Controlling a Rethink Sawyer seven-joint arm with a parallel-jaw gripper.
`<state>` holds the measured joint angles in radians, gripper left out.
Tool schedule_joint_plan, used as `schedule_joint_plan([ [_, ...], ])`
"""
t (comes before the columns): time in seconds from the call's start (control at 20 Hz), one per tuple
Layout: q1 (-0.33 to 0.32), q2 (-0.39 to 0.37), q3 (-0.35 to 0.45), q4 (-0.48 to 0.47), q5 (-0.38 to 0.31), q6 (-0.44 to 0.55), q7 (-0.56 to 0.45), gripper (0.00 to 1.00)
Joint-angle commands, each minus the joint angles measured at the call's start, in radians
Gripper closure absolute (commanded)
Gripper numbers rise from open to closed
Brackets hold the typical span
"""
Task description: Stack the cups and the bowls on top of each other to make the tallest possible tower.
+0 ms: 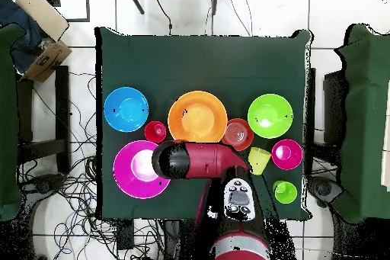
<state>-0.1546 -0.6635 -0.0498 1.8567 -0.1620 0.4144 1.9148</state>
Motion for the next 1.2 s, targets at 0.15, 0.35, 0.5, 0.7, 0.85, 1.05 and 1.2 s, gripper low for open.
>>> schedule_joint_plan([
  [0.15, -0.001, -0.098, 0.097, -0.087, 0.06, 0.322, 0.018, 0.0],
  [0.35, 0.003, -0.103, 0.093, -0.134, 0.066, 0.389, 0.031, 0.0],
  [0.5, 0.009, -0.1, 0.09, -0.146, 0.067, 0.399, 0.046, 0.0],
  [0.7, 0.016, -0.114, 0.092, -0.123, 0.063, 0.377, 0.043, 0.0],
  [0.85, 0.018, -0.151, 0.097, -0.079, 0.015, 0.36, -0.028, 0.0],
  [1.05, 0.019, -0.214, 0.097, 0.031, 0.014, 0.292, -0.027, 0.0],
  [1.2, 0.023, -0.274, 0.092, 0.119, 0.02, 0.264, -0.024, 0.0],
])
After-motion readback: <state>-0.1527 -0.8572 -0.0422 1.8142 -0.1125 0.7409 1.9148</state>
